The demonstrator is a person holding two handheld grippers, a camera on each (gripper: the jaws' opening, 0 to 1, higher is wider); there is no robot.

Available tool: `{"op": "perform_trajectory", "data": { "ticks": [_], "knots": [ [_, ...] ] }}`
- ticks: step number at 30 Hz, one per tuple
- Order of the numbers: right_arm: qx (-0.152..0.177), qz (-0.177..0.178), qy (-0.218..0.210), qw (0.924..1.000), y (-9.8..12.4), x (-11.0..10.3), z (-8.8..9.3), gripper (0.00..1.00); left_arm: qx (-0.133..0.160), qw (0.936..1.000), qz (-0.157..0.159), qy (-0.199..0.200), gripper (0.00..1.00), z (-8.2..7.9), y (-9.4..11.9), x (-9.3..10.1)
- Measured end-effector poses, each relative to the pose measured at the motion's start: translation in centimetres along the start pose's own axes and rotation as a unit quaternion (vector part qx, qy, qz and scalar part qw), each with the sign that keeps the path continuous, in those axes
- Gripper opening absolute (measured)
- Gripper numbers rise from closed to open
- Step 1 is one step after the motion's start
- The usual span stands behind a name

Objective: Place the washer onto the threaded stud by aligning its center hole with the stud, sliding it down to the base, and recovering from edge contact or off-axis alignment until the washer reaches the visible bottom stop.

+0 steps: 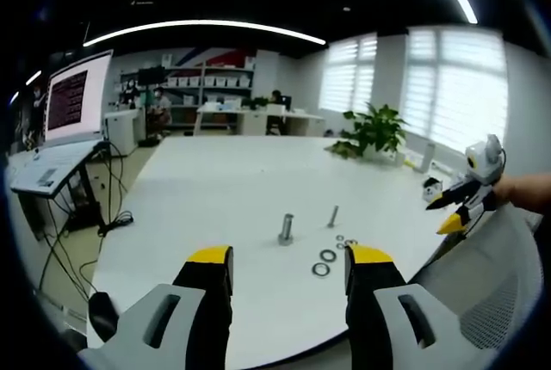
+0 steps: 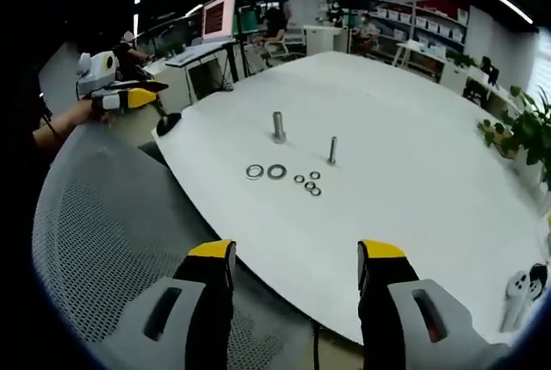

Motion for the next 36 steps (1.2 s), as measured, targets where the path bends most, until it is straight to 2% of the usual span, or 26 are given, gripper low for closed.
{"op": "perform_trajectory", "data": {
  "ticks": [4,10,14,17,20,33,36],
  "knots": [
    [-0.007,-0.021,0.007,0.9997,-0.9,0.7,-0.4,0.50,-0.003,1.0000,0.001,-0.001,0.49,0.1,0.0,0.0],
    [-0.028,-0.051,0.054,0.9968,-3.3,1.2,-1.3,0.46,-0.007,1.0000,0.001,0.000,0.49,0.2,-0.1,-0.2],
    [-0.043,-0.068,0.071,0.9942,-5.2,1.6,-1.6,0.42,-0.010,0.9999,-0.001,0.003,0.49,0.2,-0.1,-0.4],
    [-0.060,-0.071,0.069,0.9932,-6.3,2.1,-1.6,0.36,-0.034,0.9994,0.007,-0.005,0.50,0.6,-0.4,-0.1],
    [-0.071,-0.076,0.077,0.9916,-7.6,2.7,-1.8,0.36,-0.042,0.9991,0.008,-0.002,0.49,0.7,-0.5,-0.2],
    [-0.112,-0.088,0.129,0.9814,-12.3,3.9,-3.2,0.35,-0.035,0.9994,0.003,0.001,0.46,0.5,-0.4,-0.1],
    [-0.121,-0.089,0.131,0.9800,-13.1,4.1,-3.3,0.33,-0.035,0.9994,0.001,0.003,0.45,0.5,-0.3,-0.1]
  ]
}}
Point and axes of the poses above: the point that each gripper's makers call its tool centre point, and the gripper's own axes: y roughly backward along the fingers, x roughly to its right, z roughly out of its underside, the point moved 9 cm from there along y, roughly backward along the fingers, and after that the axes turned 3 degrees about y, right-handed, at the moved point
